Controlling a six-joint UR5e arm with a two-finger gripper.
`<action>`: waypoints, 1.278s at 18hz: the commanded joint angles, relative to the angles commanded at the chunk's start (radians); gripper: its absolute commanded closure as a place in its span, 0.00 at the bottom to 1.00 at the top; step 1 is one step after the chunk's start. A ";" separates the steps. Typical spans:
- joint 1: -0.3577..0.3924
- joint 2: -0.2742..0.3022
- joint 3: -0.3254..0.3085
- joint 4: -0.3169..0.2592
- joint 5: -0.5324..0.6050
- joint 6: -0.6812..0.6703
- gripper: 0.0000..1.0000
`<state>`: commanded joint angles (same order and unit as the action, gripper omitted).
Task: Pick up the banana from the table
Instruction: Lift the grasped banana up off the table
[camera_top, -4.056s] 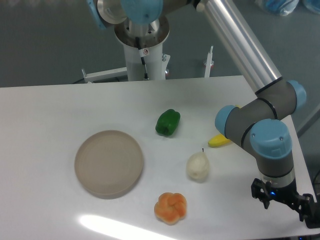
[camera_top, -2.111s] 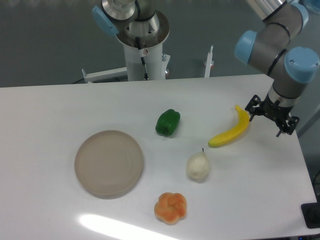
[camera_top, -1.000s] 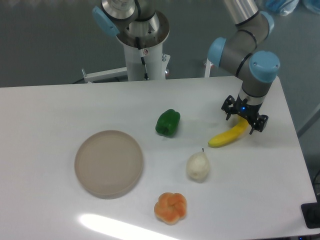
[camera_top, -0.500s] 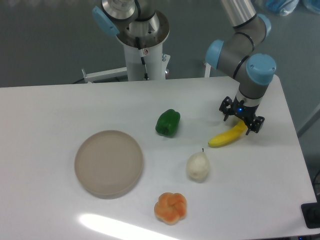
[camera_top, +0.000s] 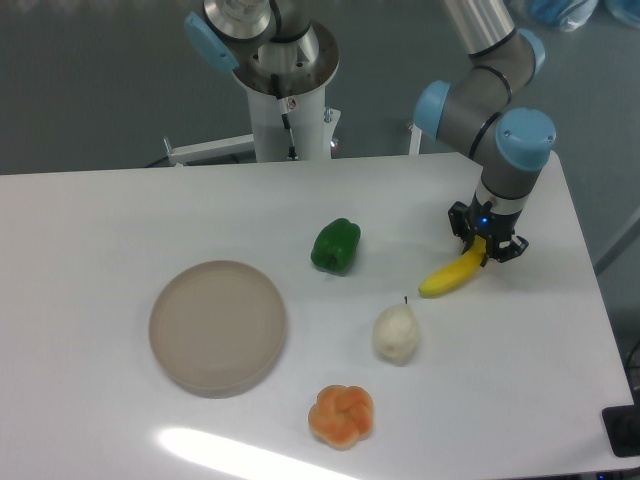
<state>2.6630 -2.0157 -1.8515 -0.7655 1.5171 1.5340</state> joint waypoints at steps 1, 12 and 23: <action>0.000 0.002 0.003 0.000 0.000 0.000 0.68; -0.136 0.025 0.195 -0.054 0.012 -0.044 0.75; -0.219 0.034 0.347 -0.153 0.014 -0.101 0.75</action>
<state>2.4436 -1.9819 -1.5049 -0.9189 1.5309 1.4327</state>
